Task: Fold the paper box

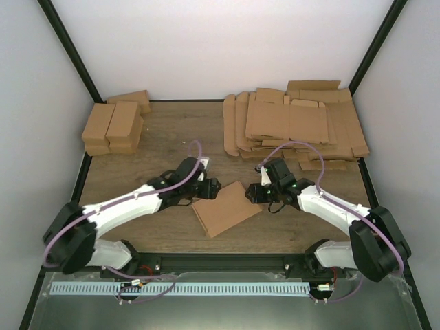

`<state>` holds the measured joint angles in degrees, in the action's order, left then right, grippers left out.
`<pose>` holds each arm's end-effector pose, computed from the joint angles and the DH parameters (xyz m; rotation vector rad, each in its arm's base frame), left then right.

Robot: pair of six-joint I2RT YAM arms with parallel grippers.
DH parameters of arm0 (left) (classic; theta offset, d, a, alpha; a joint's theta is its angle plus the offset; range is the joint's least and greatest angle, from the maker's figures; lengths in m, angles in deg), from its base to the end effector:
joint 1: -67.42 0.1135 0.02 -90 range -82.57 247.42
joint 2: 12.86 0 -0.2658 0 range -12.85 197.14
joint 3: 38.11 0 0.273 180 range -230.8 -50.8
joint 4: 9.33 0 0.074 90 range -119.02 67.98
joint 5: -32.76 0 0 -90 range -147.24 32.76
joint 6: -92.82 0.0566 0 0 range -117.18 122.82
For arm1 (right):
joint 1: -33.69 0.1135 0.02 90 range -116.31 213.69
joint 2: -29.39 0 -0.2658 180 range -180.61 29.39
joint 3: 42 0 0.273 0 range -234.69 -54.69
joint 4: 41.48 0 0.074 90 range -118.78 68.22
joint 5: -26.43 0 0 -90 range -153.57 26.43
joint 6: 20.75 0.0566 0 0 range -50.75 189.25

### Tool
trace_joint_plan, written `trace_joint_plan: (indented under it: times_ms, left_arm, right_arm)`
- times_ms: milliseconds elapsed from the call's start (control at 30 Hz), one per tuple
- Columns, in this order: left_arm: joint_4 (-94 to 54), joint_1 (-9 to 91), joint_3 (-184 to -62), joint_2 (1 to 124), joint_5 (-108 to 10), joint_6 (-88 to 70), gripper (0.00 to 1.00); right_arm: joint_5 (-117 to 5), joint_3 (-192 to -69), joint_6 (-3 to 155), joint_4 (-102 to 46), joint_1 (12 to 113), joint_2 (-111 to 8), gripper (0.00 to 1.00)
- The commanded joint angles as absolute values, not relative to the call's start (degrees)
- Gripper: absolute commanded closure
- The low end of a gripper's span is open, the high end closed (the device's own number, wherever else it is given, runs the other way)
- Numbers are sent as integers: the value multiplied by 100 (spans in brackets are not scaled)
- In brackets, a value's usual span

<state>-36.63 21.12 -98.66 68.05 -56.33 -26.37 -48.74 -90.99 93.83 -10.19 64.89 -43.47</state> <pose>0.2218 -0.2334 0.1845 0.3793 2.4700 -0.6081 0.2190 0.1496 0.1514 -0.2599 2.6274 0.6906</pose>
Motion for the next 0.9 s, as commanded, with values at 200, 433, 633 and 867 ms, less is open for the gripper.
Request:
trace_joint_plan:
  times_ms: [200,433,633,867]
  left_arm:
    - [-4048,1893,-7930,4108,-4696,-5505,36]
    - [-3047,1828,-6975,3611,-4207,-6323,43]
    - [-2259,1729,-6671,3793,-3965,-6618,50]
    - [-1711,1700,-6485,4033,-3859,-6741,66]
  right_arm:
    - [-4254,-9066,9412,-1013,6445,-4362,62]
    - [-4627,-9051,9551,-923,6445,-4320,54]
    - [-4703,-9099,9565,-785,6445,-4232,60]
    - [-4174,-8946,9735,-905,6450,-4183,75]
